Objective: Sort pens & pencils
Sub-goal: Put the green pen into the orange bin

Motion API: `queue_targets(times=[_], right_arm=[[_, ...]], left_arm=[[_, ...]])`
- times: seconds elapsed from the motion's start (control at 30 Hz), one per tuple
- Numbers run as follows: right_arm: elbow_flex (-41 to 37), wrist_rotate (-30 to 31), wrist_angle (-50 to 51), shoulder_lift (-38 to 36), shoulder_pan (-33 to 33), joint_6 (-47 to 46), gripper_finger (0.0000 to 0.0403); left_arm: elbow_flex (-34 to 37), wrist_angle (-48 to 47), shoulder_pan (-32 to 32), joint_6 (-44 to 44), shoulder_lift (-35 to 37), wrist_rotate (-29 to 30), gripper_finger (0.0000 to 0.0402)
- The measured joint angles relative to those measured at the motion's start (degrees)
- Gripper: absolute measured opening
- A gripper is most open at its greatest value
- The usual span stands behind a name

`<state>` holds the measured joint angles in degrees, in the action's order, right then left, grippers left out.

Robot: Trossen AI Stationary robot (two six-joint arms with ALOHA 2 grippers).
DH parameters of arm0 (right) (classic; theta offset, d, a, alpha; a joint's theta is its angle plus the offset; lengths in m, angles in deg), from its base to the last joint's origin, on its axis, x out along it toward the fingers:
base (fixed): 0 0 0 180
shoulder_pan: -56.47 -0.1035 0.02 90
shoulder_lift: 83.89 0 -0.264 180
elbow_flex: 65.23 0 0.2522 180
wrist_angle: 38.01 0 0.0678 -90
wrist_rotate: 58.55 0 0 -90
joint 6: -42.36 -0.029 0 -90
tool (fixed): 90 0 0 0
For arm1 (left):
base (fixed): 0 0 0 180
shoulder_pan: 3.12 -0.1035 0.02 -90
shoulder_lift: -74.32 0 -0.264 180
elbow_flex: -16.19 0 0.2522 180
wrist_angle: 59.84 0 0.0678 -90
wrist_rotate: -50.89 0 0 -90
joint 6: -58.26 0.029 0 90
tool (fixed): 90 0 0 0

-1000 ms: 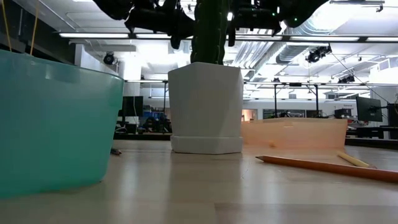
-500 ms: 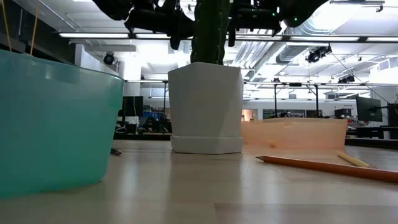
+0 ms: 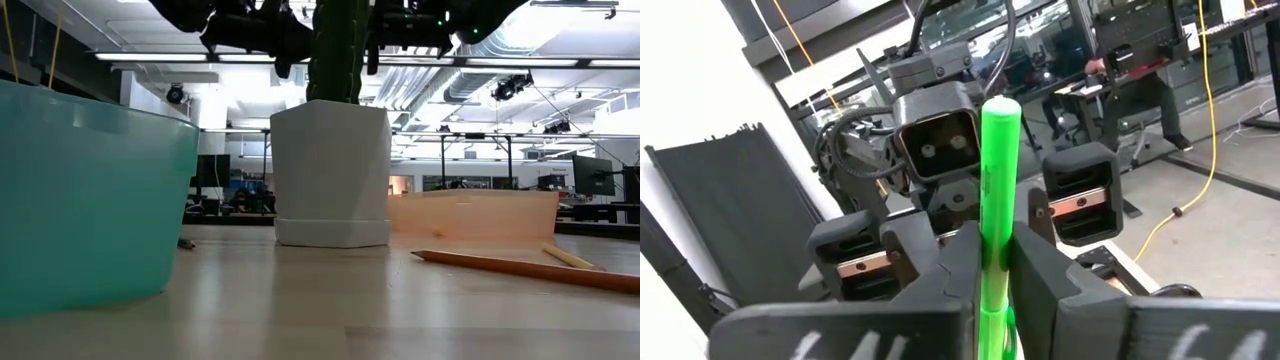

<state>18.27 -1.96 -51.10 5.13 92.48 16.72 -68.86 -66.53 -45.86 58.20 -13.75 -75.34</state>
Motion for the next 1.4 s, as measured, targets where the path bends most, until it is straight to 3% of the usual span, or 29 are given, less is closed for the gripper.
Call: queue_targets(times=[0.33,0.6,1.0,1.4], right_arm=[[0.0,0.16,-0.56,-0.13,0.93,-0.87,0.0019],[0.0,-0.4,1.01,-0.33,3.91,-2.84,0.0018],[-0.04,-2.08,17.55,-2.81,9.17,1.35,0.0018],[-0.04,0.36,44.49,-9.58,12.46,10.87,0.0018]], left_arm=[[-0.02,-6.58,-0.74,3.62,0.0,0.68,0.0145],[-0.02,-9.15,-5.15,4.31,0.31,-1.79,0.0144],[-0.02,-17.0,-7.07,9.88,1.46,-4.28,0.0142],[0.0,-22.01,-7.13,14.0,1.86,-3.72,0.0142]])
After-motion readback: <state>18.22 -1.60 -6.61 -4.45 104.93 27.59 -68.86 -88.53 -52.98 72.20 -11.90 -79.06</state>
